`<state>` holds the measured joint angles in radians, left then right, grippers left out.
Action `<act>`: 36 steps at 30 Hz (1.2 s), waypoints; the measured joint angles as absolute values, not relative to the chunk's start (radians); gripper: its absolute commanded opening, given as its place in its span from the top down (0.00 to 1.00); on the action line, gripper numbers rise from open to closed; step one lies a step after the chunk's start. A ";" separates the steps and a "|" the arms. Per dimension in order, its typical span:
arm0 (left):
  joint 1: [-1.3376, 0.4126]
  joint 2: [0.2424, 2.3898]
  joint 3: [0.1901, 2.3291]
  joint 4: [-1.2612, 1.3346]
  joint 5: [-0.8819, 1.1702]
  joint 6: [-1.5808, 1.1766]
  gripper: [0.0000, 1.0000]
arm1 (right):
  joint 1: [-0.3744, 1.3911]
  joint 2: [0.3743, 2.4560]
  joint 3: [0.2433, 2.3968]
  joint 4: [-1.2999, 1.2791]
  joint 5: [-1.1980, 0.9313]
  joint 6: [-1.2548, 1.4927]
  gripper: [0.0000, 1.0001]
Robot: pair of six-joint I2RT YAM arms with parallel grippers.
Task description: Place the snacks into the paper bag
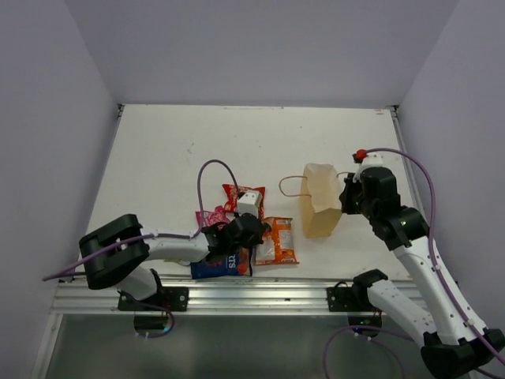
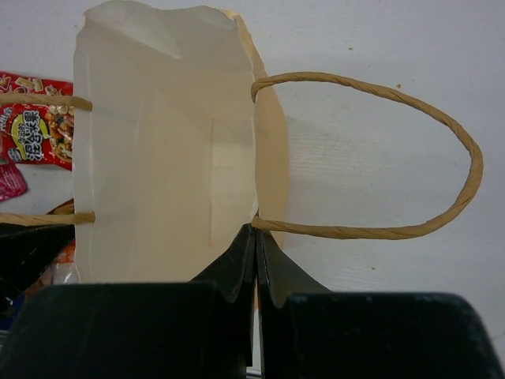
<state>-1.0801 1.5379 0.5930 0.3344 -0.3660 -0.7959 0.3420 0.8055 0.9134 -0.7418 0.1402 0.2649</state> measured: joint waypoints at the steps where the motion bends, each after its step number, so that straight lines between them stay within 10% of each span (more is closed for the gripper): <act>1: -1.101 1.517 0.608 0.289 -0.408 -0.792 1.00 | 0.342 0.804 0.913 -0.742 0.140 0.265 1.00; 13: -1.401 1.255 1.092 -0.061 -0.888 -0.604 1.00 | 0.342 0.796 0.908 -0.741 0.142 0.268 1.00; 36: -1.385 1.677 1.663 0.198 -1.006 -0.120 1.00 | 0.342 0.782 0.896 -0.735 0.139 0.268 1.00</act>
